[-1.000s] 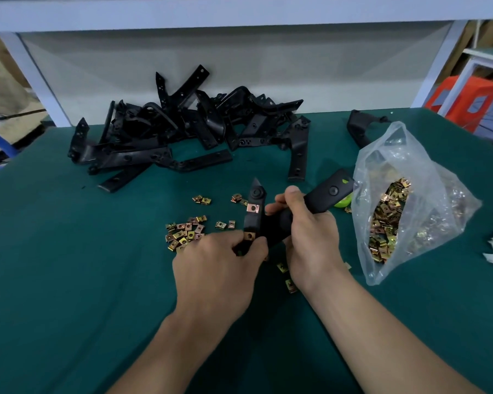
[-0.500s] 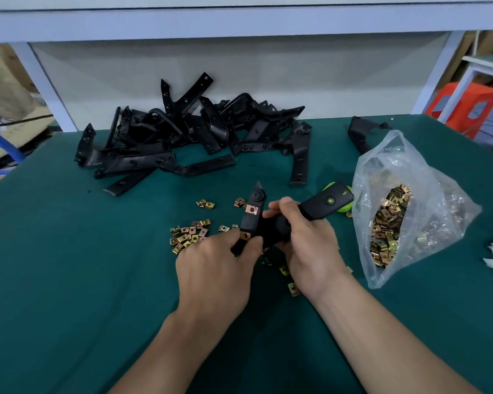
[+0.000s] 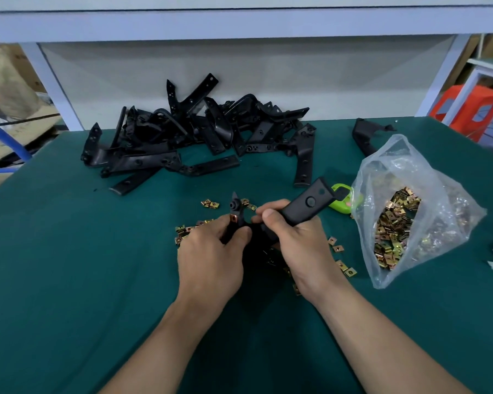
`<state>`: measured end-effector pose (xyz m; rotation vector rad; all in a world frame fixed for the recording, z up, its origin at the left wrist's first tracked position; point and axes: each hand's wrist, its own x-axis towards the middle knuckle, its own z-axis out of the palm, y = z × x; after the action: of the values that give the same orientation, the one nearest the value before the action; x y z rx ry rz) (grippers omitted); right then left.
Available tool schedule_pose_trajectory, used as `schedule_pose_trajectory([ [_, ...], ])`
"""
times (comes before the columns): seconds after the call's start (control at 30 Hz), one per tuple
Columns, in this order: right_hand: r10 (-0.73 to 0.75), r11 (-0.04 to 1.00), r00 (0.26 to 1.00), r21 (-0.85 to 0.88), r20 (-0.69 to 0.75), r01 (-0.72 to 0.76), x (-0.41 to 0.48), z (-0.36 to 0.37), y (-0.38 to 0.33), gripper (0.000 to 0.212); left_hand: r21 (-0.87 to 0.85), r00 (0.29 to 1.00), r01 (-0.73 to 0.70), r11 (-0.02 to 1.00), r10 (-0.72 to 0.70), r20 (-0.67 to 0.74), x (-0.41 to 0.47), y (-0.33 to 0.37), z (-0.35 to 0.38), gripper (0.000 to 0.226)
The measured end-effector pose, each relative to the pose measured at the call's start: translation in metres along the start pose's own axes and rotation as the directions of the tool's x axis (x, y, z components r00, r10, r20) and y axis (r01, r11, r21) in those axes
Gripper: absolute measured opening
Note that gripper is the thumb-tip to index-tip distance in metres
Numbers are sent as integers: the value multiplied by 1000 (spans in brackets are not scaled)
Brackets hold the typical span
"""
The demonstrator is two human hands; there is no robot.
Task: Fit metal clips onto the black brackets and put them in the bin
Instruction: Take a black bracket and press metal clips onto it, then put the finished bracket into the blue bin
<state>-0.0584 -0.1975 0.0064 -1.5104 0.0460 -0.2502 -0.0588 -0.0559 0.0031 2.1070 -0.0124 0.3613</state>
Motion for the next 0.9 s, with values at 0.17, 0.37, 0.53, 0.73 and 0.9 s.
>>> schedule_pose_trajectory([
  [0.17, -32, 998, 996, -48, 78, 36, 0, -2, -2, 17, 41, 1000, 21, 999, -21, 9, 5, -2, -5, 18],
  [0.37, 119, 993, 984, -8, 129, -118, -7, -6, -12, 28, -162, 993, 105, 981, -113, -41, 7, -2, -13, 5],
  [0.53, 177, 973, 975, 123, 132, -193, -29, -28, -40, 18, -525, 947, 314, 791, -223, 230, 1, 29, -12, 18],
  [0.73, 162, 969, 985, 180, 50, -169, -66, -85, -95, 18, -518, 888, 374, 769, -136, 439, -13, 101, 3, 32],
  [0.9, 195, 963, 965, 219, -176, -155, -107, -153, -122, 13, -545, 767, 548, 635, -122, 630, -49, 167, 61, 31],
])
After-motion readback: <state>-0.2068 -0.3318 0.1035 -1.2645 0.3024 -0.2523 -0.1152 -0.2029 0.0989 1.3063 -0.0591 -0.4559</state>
